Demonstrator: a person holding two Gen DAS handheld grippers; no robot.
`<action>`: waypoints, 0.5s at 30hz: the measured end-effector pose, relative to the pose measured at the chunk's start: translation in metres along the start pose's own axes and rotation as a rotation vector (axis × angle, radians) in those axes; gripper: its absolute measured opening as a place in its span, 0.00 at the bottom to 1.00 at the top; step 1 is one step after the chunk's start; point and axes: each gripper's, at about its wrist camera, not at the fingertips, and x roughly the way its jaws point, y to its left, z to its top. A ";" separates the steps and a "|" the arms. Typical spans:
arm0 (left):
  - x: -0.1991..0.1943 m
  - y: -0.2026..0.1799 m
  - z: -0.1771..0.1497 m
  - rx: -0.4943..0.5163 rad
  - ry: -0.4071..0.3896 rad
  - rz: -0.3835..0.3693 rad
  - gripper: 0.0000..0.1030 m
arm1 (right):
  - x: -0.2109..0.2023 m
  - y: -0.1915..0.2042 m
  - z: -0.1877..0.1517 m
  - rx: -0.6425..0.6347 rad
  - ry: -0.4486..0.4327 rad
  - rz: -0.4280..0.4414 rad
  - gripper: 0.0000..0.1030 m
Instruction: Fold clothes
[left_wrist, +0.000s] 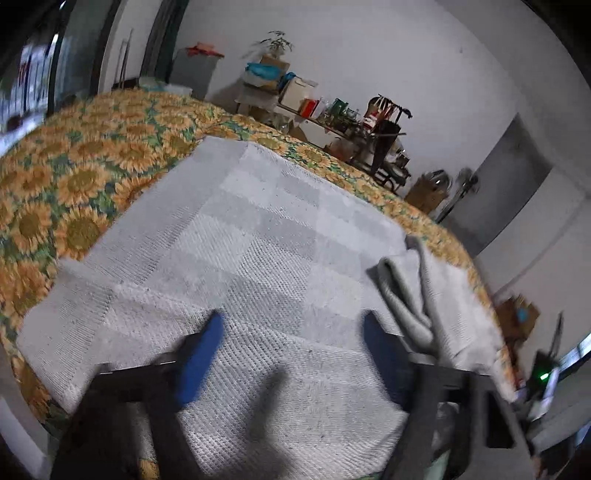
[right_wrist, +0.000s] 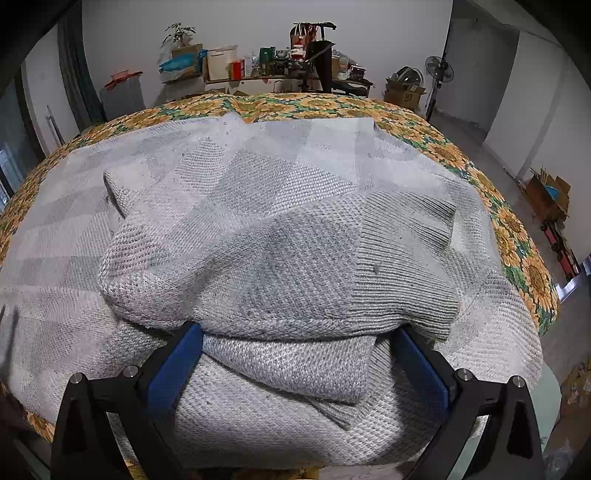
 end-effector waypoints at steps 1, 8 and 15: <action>0.002 0.004 0.000 -0.026 0.018 -0.018 0.45 | 0.000 0.000 0.000 0.001 0.001 -0.001 1.00; 0.013 0.016 -0.004 -0.089 0.092 -0.039 0.04 | 0.001 0.001 0.002 0.005 0.011 -0.010 1.00; 0.012 0.010 -0.005 -0.033 0.056 0.018 0.04 | 0.001 -0.002 0.002 0.004 0.010 -0.011 1.00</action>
